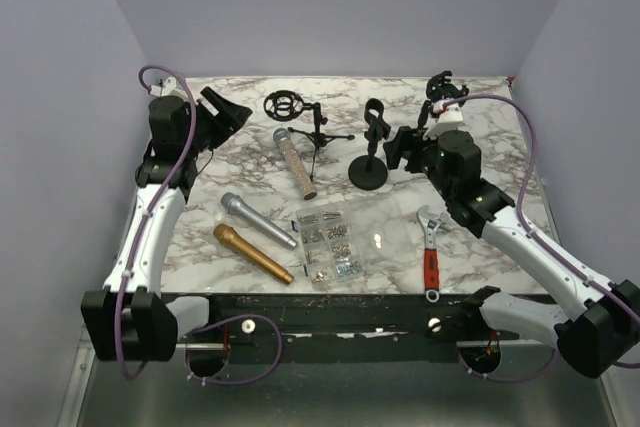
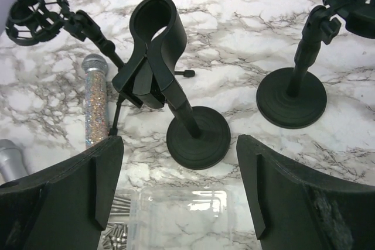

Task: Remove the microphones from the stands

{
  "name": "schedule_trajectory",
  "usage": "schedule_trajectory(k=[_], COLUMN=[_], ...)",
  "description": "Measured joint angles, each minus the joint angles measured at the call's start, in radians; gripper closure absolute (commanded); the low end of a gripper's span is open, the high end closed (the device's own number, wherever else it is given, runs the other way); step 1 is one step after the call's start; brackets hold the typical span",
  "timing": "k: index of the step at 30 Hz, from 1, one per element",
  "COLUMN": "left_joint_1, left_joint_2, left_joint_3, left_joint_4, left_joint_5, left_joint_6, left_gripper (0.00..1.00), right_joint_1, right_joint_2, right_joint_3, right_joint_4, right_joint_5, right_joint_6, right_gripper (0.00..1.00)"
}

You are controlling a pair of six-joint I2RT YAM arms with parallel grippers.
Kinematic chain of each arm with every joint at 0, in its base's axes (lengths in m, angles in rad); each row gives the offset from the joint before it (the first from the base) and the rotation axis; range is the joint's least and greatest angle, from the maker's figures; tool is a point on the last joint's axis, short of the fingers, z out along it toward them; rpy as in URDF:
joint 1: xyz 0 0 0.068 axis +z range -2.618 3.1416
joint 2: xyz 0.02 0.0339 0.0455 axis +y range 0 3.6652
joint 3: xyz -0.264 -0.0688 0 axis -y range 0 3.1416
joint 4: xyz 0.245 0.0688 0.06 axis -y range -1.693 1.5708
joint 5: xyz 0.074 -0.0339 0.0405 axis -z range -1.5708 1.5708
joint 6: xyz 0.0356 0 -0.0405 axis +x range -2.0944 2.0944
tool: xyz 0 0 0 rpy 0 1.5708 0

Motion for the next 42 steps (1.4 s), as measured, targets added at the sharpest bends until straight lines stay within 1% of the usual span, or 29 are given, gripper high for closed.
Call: schedule_trajectory(k=[2,3,7,10,12,15,19,25,30,36,42], left_joint_1=[-0.034,-0.053,-0.15,-0.21,-0.231,-0.235,-0.235,-0.235,-0.235,-0.235,-0.235], left_joint_2=[-0.088,-0.137,-0.32,-0.435,-0.515,-0.614,-0.776,-0.988,-1.105,-1.194,-1.236], left_joint_3=[-0.035,-0.06,-0.148,-0.199,-0.215,-0.219,-0.223,-0.223,-0.222,-0.193,-0.182], left_joint_4=[0.059,0.092,0.236,0.322,0.362,0.39,0.41,0.37,0.251,0.127,0.086], left_joint_5=[-0.006,-0.008,-0.024,-0.03,-0.031,-0.032,-0.031,-0.042,-0.071,-0.118,-0.165], left_joint_6=[0.043,0.07,0.183,0.261,0.304,0.336,0.37,0.423,0.477,0.537,0.571], left_gripper=[0.28,0.28,0.28,0.27,0.27,0.26,0.22,0.2,0.19,0.2,0.2], right_joint_1=[0.0,0.0,0.0,0.0,0.0,0.0,0.0,0.0,0.0,0.0,0.0], right_joint_2=[-0.04,-0.058,-0.161,-0.245,-0.289,-0.344,-0.431,-0.549,-0.615,-0.64,-0.661], right_joint_3=[0.008,0.009,0.018,0.043,0.07,0.117,0.146,0.17,0.211,0.243,0.245], right_joint_4=[-0.031,-0.043,-0.126,-0.208,-0.261,-0.336,-0.417,-0.499,-0.54,-0.573,-0.589], right_joint_5=[-0.001,-0.001,0.0,0.008,0.021,0.05,0.1,0.143,0.174,0.204,0.206], right_joint_6=[0.014,0.02,0.047,0.067,0.076,0.09,0.099,0.097,0.087,0.079,0.079], right_gripper=[0.11,0.08,0.01,0.0,0.0,0.0,0.0,0.0,0.0,0.0,0.0])
